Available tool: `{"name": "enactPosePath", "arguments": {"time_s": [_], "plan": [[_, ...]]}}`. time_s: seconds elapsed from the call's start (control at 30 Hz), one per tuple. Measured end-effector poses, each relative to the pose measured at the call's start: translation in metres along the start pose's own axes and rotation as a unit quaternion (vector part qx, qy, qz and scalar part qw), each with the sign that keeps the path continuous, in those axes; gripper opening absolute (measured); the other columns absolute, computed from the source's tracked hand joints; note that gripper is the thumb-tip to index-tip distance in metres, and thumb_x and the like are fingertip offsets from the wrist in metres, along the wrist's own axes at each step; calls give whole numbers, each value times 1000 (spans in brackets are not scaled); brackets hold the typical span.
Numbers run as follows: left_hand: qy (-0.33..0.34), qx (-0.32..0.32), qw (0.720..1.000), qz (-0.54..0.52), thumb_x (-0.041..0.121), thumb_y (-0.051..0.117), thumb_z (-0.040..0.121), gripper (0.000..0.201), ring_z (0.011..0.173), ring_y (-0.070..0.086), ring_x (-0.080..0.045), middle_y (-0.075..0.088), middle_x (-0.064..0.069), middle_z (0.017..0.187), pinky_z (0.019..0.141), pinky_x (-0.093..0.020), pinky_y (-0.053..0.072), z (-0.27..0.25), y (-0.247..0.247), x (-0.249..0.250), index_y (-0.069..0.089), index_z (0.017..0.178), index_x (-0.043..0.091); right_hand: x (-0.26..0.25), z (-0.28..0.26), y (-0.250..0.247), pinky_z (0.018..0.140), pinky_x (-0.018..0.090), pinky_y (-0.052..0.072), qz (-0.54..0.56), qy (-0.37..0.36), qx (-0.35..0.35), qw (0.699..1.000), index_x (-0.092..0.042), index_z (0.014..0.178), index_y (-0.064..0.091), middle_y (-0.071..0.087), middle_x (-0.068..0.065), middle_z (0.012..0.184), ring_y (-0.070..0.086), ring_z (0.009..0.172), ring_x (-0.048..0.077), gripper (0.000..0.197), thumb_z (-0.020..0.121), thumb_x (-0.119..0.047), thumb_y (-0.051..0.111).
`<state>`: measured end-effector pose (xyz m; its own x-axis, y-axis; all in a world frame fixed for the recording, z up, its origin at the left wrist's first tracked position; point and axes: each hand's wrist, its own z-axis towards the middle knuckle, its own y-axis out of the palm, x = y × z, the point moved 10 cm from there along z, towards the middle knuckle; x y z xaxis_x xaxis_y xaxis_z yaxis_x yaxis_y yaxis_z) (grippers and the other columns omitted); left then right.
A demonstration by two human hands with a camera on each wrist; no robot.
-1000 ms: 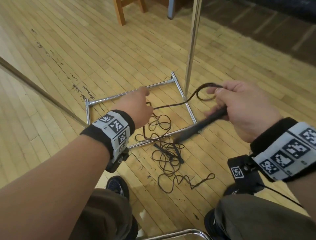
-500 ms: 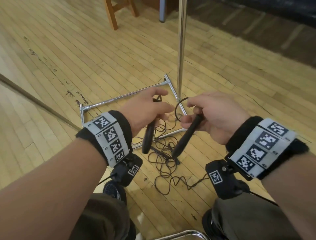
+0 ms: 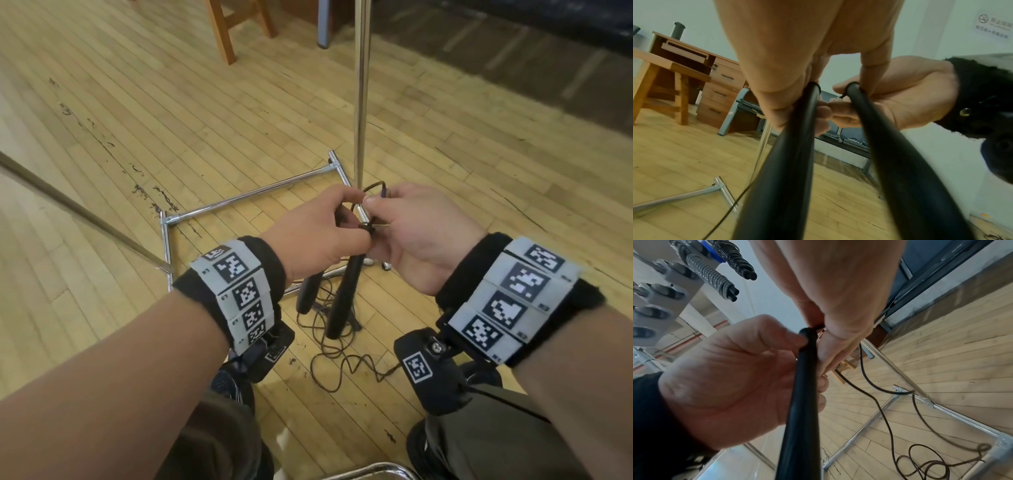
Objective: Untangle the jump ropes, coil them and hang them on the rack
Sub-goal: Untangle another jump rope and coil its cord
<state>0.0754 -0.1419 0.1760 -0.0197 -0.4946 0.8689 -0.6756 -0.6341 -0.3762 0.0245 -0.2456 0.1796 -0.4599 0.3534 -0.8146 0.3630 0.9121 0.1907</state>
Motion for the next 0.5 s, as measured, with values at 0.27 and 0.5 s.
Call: {"name": "enactPosePath", "arguments": {"time_s": [0.27,0.5], "plan": [[16,39,998,49,16,70,83,47,70,62,1,71,13,94,69,-29,49,10,7,4,56,125,34,2,-1,-16,69,39,64,6,21,-18,1000,-2,114,63,66,15,86,74,74,25,16,104,-14,60],[-17,-12,995,-99,7,54,63,52,60,55,-15,64,1,81,61,-32,49,16,29,13,64,112,20,-29,2,-58,89,35,55,-338,-119,67,931,-28,129,57,65,-10,122,63,115,13,43,92,-9,62]]}}
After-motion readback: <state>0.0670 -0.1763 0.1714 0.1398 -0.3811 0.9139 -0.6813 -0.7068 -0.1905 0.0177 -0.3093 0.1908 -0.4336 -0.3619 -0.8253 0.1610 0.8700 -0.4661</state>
